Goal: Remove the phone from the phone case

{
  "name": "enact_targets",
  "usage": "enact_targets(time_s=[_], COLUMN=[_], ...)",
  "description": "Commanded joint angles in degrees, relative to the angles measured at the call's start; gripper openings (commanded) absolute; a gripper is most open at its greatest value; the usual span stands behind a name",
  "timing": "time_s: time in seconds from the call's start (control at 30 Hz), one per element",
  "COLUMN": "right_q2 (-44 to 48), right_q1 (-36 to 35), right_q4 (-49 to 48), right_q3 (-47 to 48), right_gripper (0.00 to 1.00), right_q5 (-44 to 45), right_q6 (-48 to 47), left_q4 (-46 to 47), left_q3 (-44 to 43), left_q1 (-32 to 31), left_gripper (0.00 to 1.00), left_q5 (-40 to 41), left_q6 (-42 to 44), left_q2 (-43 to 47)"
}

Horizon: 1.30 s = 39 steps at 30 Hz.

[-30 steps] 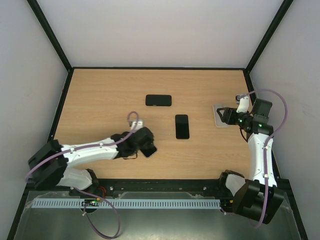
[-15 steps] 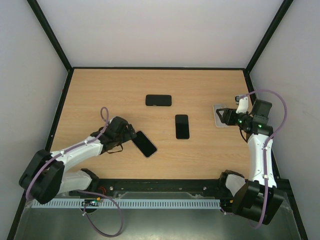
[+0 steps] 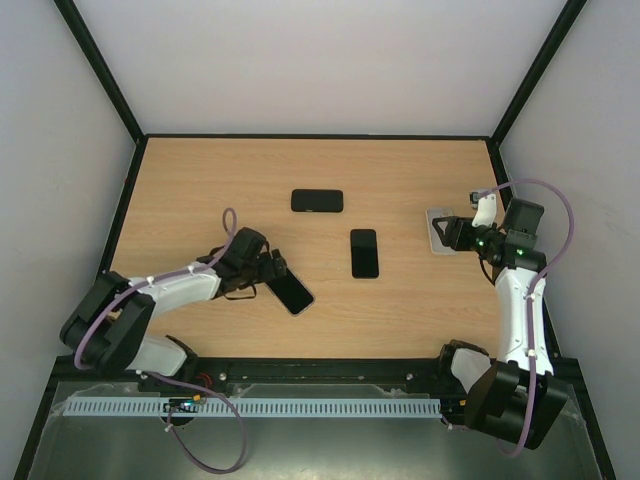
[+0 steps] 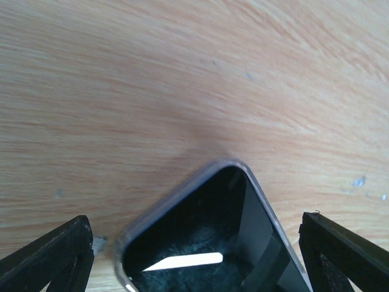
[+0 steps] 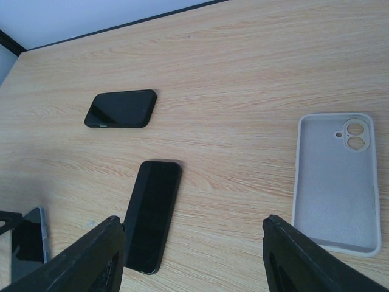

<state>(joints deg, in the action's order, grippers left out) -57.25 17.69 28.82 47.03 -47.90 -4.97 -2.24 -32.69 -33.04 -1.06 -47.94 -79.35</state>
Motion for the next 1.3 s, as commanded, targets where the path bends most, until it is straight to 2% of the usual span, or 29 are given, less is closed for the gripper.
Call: enact_targets(time_s=[0.0,0.33,0.57,0.67,0.77,0.87,1.13,1.27], right_q2=[0.05,0.04,0.21,0.13,0.13,0.28,0.65,0.78], right_q1=[-0.12,-0.16,-0.16,-0.14,-0.12,-0.13,-0.12,-0.12], right_q4=[-0.78,-0.96,-1.04,-1.04,-0.98,-0.96,-0.90,-0.78], right_q3=[-0.40,-0.55,-0.71,-0.70,-0.62,-0.48,-0.51,-0.53], right_gripper=[0.61,0.61,0.61,0.61,0.61,0.61,0.62,0.61], right_q5=[-0.74,-0.55,-0.37,-0.57,-0.80,-0.81,-0.49,-0.44], right_q6=[-0.74,-0.57,-0.65,-0.70,-0.59,-0.57,-0.65,-0.87], left_q4=[2.65,6.94,-3.44,-7.56,-9.00,-14.32,-41.46,-46.96], left_q3=[-0.29,-3.53,-6.15,-7.14,-7.93,-13.93,-36.37,-42.86], left_q1=[-3.13,-15.32,-19.94,-23.93,-27.26,-29.47,-31.83,-30.81], left_gripper=[0.91,0.89,0.98,0.99,1.00,1.00,1.00,1.00], left_q5=[-2.80,-0.11,15.43,17.56,16.12,13.88,16.50,12.92], left_q6=[1.25,-2.89,-9.71,-14.53,-20.30,-24.95,-38.54,-39.86], left_q2=[-2.53,-7.31,-2.45,-0.61,-1.16,-5.26,-21.56,-26.56])
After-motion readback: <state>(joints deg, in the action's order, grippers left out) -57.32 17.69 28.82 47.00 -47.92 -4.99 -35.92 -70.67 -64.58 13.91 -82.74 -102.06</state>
